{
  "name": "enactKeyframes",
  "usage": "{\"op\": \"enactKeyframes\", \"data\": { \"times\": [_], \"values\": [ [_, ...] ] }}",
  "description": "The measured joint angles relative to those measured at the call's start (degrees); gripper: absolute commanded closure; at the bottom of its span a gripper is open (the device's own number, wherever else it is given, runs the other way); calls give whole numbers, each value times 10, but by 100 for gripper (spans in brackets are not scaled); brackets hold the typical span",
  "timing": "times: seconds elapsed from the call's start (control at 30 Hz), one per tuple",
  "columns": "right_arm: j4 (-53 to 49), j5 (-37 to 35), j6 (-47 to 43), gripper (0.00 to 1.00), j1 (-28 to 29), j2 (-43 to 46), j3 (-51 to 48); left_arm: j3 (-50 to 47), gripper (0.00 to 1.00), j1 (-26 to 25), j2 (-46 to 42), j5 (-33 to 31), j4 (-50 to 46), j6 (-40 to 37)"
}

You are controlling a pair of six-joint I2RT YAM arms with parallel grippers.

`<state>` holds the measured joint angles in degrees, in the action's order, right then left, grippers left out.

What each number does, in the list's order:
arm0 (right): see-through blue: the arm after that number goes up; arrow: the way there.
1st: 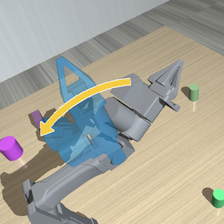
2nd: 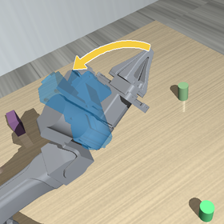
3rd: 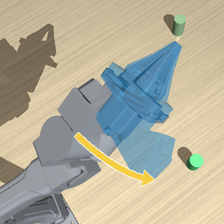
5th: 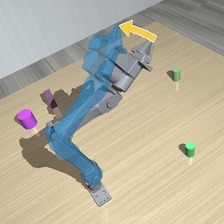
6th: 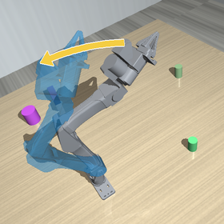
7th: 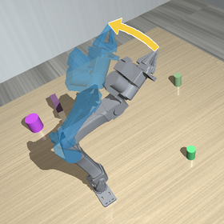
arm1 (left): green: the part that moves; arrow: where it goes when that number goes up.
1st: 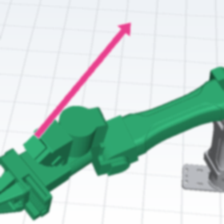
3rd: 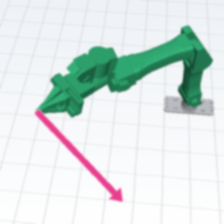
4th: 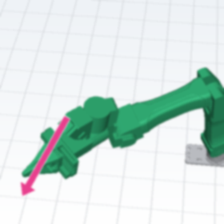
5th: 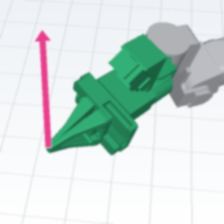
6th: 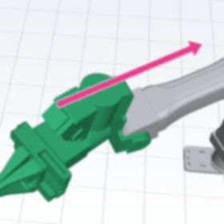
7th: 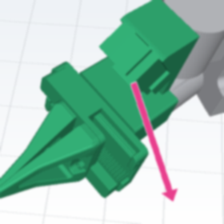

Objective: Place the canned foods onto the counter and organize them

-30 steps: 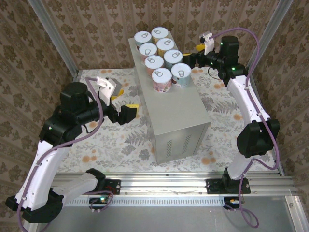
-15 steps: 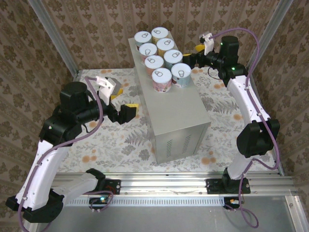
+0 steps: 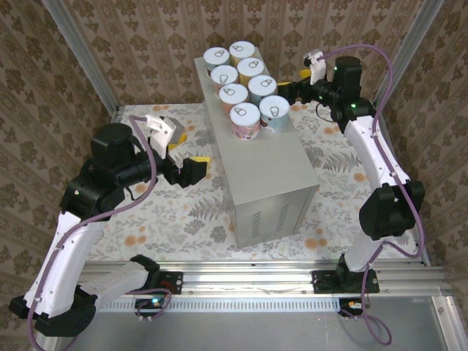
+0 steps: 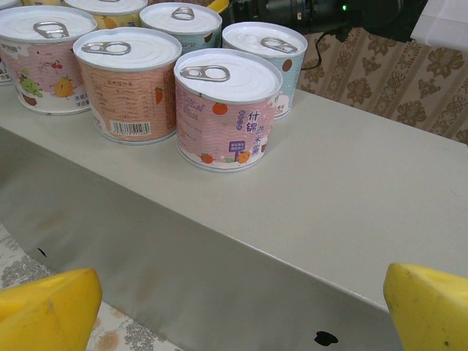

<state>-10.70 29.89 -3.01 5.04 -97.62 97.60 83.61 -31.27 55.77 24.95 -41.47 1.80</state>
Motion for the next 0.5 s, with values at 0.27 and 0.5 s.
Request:
{"op": "enactKeyframes", "data": {
  "times": [0.27,0.5],
  "values": [
    [2,-80,-1,0,-3,119,-127,-3,0,2,0,6,6,0],
    [-21,-80,-25,1,-4,277,-242,-5,0,2,0,13,13,2]
  ]
}}
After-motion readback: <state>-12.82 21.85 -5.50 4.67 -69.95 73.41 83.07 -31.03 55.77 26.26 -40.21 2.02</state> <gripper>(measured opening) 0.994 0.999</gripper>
